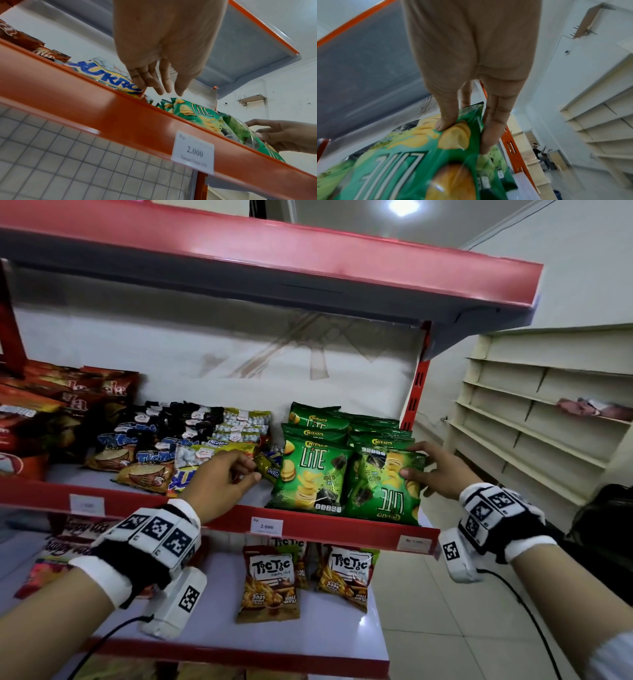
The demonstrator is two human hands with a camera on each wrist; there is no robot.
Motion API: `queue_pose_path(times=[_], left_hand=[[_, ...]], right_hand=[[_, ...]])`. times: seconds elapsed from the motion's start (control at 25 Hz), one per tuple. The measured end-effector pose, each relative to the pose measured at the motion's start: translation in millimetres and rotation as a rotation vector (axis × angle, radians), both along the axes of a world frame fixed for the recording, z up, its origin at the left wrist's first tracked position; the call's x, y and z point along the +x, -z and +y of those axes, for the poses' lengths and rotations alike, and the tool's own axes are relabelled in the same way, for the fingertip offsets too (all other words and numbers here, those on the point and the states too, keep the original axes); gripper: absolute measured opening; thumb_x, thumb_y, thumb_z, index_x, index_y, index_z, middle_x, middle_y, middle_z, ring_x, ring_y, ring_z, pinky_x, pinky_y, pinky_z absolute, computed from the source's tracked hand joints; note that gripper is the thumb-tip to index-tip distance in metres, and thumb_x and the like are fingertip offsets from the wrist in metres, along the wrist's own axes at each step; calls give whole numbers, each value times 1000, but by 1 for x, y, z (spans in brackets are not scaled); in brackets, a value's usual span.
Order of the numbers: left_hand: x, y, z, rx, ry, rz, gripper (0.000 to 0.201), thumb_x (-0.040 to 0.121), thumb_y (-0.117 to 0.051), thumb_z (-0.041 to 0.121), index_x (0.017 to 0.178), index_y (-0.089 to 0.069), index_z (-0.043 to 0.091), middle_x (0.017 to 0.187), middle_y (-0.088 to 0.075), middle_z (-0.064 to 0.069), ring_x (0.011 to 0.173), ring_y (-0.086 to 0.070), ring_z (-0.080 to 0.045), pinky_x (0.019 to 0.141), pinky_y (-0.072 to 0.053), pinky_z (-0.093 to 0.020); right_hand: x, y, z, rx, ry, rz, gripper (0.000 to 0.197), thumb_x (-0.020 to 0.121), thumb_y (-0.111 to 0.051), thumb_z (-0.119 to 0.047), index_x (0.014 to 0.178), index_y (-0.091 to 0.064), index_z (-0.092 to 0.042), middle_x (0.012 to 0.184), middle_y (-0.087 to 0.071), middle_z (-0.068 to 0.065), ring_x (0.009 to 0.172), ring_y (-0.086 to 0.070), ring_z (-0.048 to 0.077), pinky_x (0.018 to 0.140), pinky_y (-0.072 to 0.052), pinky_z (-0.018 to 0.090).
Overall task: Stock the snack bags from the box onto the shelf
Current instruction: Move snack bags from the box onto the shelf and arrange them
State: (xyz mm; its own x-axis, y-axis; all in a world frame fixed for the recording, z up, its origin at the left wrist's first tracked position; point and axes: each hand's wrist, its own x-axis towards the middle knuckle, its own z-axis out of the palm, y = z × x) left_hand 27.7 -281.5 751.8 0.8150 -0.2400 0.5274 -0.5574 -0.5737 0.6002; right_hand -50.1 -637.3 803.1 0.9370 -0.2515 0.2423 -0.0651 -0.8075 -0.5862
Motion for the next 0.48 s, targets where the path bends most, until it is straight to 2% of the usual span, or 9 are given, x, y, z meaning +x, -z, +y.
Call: queue_pose_path(times=[0.08,0.16,0.24,0.36,0.4,0.48], left_hand=[[-1,2,4,24,-16,4,16,86,-67,22,97,-62,12,91,-61,-2,61,-44,2,52,-30,-12],[-2,4,5,55,-28,11,15,87,-66,24,97,-61,15,95,-62,-5,60,-43,1,52,-30,-14],[-4,6,1,47,-25,15,15,87,-66,22,98,-62,14,95,-62,-5,60,-43,1,51,-29,-10],[-11,9,-11,2,15,25,18,86,-66,17,102,-63,8,92,-61,-4,62,-44,3,53,-32,-7],[-14,9,-17,-2,36,35,18,87,-66,17,102,-62,8,94,-62,-5,66,-46,1,56,-32,-9],[-22,7,-28,-9,84,66,18,89,-63,18,105,-60,10,99,-62,-5,79,-54,-8,64,-37,-16]], right_hand=[[-3,7,-2,24,7,-9,50,82,-70,-30,128,-49,-26,91,-54,-4,63,-63,20,58,-57,31],[-5,9,-4,14,9,-24,50,84,-68,-33,129,-48,-29,95,-56,0,72,-65,22,63,-58,34],[-8,9,-4,16,0,-38,49,85,-67,-33,130,-48,-30,103,-56,5,81,-65,26,64,-57,34],[-11,12,-4,94,-25,-69,45,86,-67,-24,127,-50,-26,101,-58,10,78,-64,27,60,-55,28],[-12,13,-4,124,-20,-96,43,85,-67,-20,125,-52,-24,101,-58,13,78,-64,28,61,-56,30],[-14,12,-5,194,21,-184,38,85,-68,-13,119,-55,-22,100,-59,16,82,-65,32,71,-58,42]])
